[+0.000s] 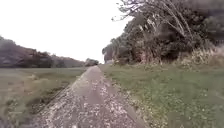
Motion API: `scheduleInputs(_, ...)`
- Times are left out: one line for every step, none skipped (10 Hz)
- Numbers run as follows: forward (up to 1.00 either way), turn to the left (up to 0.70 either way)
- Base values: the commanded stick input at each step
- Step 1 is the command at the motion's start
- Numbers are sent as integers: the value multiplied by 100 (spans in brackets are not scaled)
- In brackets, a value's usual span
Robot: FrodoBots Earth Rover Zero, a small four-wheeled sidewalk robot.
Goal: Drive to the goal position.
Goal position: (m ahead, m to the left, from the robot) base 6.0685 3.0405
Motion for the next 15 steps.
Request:
scheduleInputs(100,22)
scheduleInputs(100,3)
scheduleInputs(100,3)
scheduleInputs(100,3)
scheduleInputs(100,3)
scheduleInputs(100,2)
scheduleInputs(100,2)
scheduleInputs(100,2)
scheduleInputs(100,8)
scheduleInputs(100,17)
scheduleInputs(100,33)
scheduleInputs(100,22)
scheduleInputs(100,2)
scheduleInputs(100,2)
scheduleInputs(100,2)
